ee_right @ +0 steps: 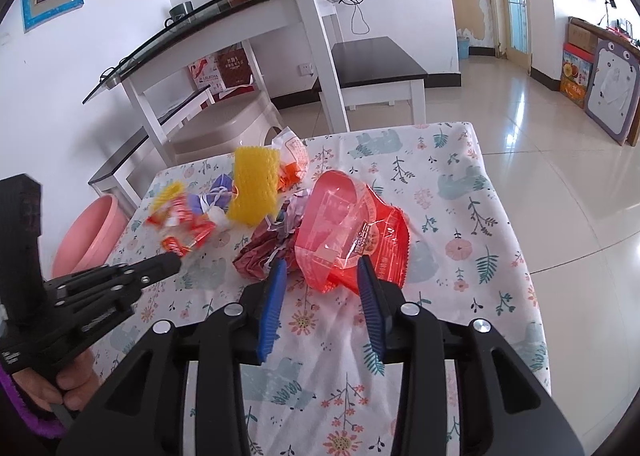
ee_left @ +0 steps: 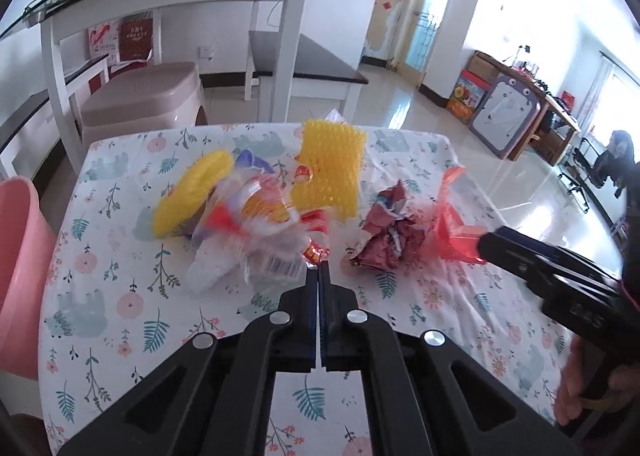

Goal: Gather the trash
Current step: 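Grasp the white snack wrapper with the left gripper while the right gripper grasps the red plastic bag, then carry both items over the pink bucket and open both grippers to drop them, then move both grippers back toward the remaining yellow mesh sleeves on the table, then grasp a yellow mesh sleeve with the left gripper while the right gripper grasps another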

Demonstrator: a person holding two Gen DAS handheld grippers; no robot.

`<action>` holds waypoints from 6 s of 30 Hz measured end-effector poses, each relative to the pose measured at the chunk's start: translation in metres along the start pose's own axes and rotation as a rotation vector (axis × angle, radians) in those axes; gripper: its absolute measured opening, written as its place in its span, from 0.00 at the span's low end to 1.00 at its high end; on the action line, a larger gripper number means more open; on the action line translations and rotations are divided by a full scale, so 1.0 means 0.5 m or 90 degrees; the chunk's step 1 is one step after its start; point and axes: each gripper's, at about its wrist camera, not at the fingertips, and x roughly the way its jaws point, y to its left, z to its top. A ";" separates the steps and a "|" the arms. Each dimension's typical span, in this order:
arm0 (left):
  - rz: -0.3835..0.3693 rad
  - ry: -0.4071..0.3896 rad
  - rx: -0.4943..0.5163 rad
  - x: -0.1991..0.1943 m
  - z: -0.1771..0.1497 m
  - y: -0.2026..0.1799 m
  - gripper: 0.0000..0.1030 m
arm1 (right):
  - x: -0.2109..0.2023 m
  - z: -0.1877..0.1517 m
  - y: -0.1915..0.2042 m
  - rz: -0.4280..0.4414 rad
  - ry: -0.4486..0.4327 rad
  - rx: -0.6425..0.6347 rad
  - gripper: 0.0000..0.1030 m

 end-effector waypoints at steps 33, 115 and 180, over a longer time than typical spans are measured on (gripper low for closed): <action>-0.004 -0.135 0.071 -0.176 -0.006 -0.024 0.00 | -0.095 0.038 0.059 0.017 -0.100 -0.042 0.00; 0.242 -0.139 -0.227 -0.335 -0.128 0.473 0.39 | 0.164 0.011 0.652 0.322 0.086 -0.298 0.21; 0.114 -0.065 -0.040 -0.050 0.022 0.145 0.07 | 0.102 0.077 0.090 0.107 0.005 -0.032 0.21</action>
